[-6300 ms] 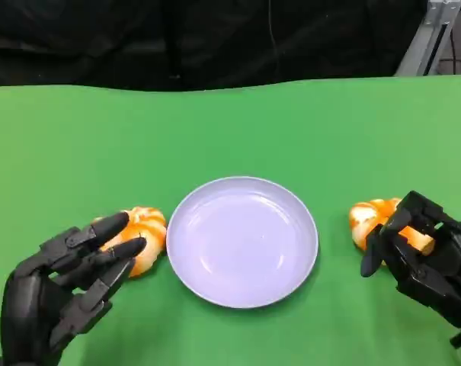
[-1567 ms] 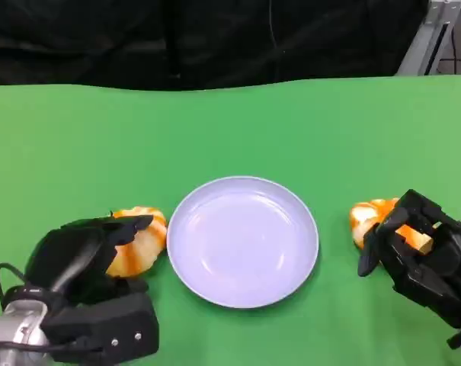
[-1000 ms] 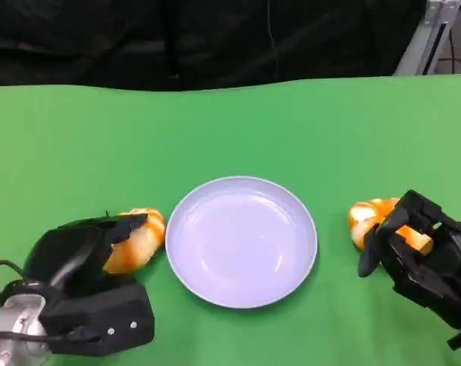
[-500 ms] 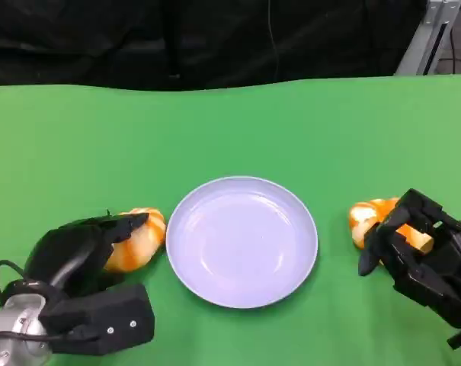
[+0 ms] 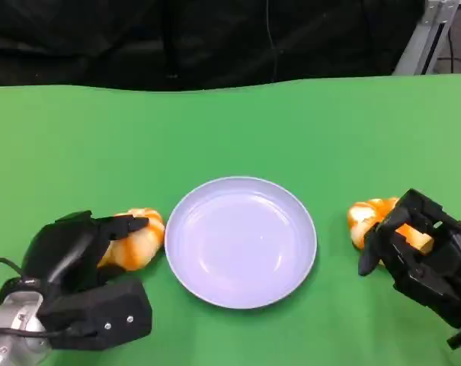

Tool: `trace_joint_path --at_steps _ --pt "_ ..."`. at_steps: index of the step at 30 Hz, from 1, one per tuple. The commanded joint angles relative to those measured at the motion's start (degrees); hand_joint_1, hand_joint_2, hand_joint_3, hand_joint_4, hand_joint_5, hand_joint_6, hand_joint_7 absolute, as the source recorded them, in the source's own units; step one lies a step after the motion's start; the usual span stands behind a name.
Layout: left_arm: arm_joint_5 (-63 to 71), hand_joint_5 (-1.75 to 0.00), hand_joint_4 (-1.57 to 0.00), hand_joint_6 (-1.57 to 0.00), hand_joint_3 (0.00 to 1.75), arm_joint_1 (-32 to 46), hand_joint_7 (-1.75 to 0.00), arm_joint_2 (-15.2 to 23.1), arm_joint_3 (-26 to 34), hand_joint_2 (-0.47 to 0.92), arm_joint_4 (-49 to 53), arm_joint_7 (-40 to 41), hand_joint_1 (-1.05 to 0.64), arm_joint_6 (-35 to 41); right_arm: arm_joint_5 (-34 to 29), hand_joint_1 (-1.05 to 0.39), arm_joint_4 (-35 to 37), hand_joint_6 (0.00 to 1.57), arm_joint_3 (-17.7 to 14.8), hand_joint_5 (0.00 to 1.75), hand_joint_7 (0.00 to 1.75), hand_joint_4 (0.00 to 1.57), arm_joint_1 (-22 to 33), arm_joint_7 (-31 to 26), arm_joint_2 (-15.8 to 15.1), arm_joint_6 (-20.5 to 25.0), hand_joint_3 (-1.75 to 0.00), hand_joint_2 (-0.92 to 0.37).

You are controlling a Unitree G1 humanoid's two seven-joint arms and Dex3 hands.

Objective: Grasp the bread from the table and place it into the plate.

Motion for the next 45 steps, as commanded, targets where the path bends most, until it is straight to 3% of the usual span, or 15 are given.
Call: trace_joint_path --at_steps 1,2,4,8,20,32,35,45 --pt "-0.51 -1.34 -0.58 -1.08 0.30 0.27 -0.23 0.20 -0.38 0.92 2.31 1.63 -0.14 -1.25 0.71 0.01 -0.35 0.57 -0.35 1.75 1.34 0.57 0.36 0.17 -0.52 -0.16 -0.73 -0.88" --pt "-0.45 -1.47 -0.50 -0.90 0.34 0.26 -0.58 0.13 -0.40 0.92 2.61 2.32 -0.14 -1.67 0.58 0.00 -0.24 0.57 -0.36 1.75 1.34 0.57 0.35 0.16 -0.53 -0.43 -0.72 -0.88" --pt "-0.36 -1.57 -0.43 -0.68 0.37 0.17 -0.97 0.06 -0.45 0.92 3.10 3.19 -0.14 -2.24 0.42 -0.01 -0.13 0.57 -0.37 1.75 1.34 0.57 0.35 0.12 -0.54 -0.71 -0.72 -0.88" --pt "-0.12 -1.65 -0.36 -0.56 0.38 0.01 -1.17 -0.33 -0.46 0.92 3.80 5.03 -0.13 -2.08 0.53 0.00 -0.41 0.58 -0.28 1.75 1.33 0.57 0.46 0.03 -0.50 -0.28 -0.72 -0.89" --pt "1.71 -1.71 -0.30 -0.46 0.32 0.36 -1.26 -0.48 -1.14 0.92 3.02 12.65 -0.11 -1.94 0.01 -0.02 0.40 0.58 -0.19 1.75 1.35 0.59 0.08 0.04 -0.45 -1.04 -0.70 -0.87" --pt "1.95 -1.75 -0.26 -0.41 0.35 0.74 -1.33 -0.39 -1.00 0.92 1.84 13.29 -0.10 -1.74 -0.10 -0.03 0.85 0.56 -0.17 1.75 1.37 0.59 -0.18 0.05 -0.54 -1.21 -0.71 -0.86" --pt "3.61 -1.72 -0.29 -0.40 0.35 3.65 -1.34 0.77 -0.07 0.92 -6.13 14.37 -0.07 -0.15 -0.12 -0.04 0.94 0.56 -0.17 1.75 1.37 0.58 -0.17 -0.17 -0.48 -0.98 -0.71 -0.85" --pt "4.38 -1.66 -0.32 -0.39 0.37 7.56 -1.33 1.33 0.85 0.92 -15.89 12.63 -0.09 2.68 0.04 -0.04 0.92 0.56 -0.16 1.75 1.38 0.57 -0.21 -0.35 -0.23 -0.73 -0.72 -0.84"
